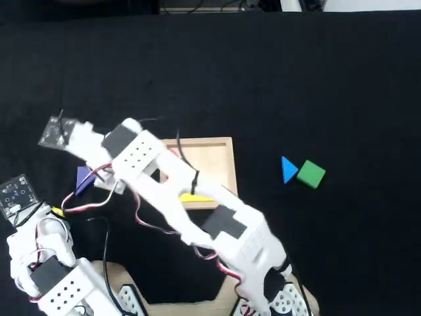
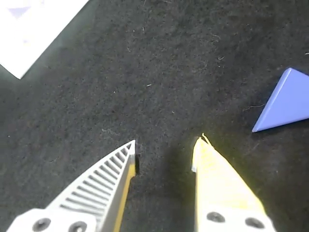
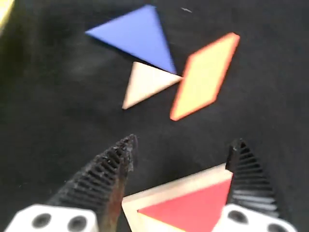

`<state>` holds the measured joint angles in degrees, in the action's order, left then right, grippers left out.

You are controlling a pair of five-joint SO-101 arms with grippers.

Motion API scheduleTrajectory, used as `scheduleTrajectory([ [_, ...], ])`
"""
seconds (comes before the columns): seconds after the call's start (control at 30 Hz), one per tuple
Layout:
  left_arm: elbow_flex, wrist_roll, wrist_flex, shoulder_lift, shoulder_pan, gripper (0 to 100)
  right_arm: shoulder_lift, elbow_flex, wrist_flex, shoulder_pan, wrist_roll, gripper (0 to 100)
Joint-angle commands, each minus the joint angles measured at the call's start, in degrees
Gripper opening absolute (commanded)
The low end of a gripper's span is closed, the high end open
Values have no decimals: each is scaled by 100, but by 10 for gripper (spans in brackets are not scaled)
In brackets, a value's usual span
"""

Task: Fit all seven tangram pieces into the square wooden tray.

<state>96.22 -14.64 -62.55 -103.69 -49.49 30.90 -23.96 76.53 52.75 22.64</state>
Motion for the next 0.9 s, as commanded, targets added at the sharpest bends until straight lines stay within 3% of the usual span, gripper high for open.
scheduleTrajectory([
  [0.0, 92, -26, 132, -53, 92, 198, 154, -356, -141, -18, 167, 292],
  [0.2, 92, -26, 132, -53, 92, 198, 400, -1349, 545, -580, 378, 292],
  [0.37, 92, -26, 132, -53, 92, 198, 602, -2299, 1459, -554, 352, 292],
  [0.47, 92, -44, 123, -53, 92, 198, 760, -2686, 1776, -536, 343, 235],
  [0.6, 92, -53, 105, -53, 92, 198, 919, -2958, 1987, -519, 334, 151],
  [0.77, 92, -53, 97, -53, 92, 198, 1209, -3002, 1960, -475, 369, 191],
  [0.87, 92, -53, 88, -53, 92, 198, 1358, -3099, 1908, -475, 378, 158],
])
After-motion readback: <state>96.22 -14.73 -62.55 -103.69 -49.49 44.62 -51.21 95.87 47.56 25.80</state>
